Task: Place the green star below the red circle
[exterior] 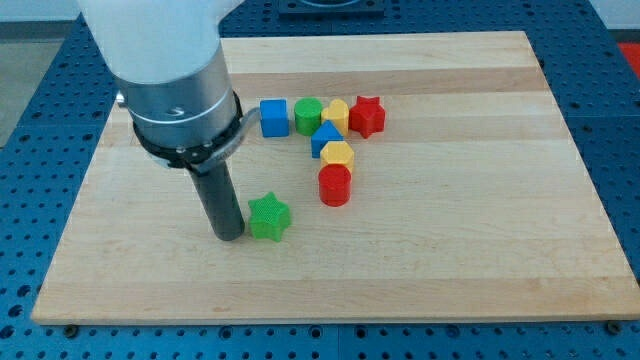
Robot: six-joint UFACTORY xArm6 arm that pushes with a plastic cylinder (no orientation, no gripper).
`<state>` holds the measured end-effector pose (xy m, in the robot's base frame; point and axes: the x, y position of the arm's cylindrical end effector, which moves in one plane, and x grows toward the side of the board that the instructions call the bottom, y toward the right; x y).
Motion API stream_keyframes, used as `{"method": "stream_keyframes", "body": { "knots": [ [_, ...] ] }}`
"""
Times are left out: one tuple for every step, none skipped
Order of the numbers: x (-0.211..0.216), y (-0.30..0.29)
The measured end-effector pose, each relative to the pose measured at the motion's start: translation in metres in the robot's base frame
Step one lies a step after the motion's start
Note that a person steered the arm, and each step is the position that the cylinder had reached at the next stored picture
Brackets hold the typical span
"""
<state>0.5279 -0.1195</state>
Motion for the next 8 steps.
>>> {"method": "stream_keyframes", "body": {
  "knots": [
    [-0.017, -0.001],
    [-0.017, 0.004],
    [-0.017, 0.025],
    [-0.017, 0.046],
    [-0.014, 0.058],
    [-0.012, 0.049],
    [-0.008, 0.048],
    [0.01, 0.049]
  ]
}}
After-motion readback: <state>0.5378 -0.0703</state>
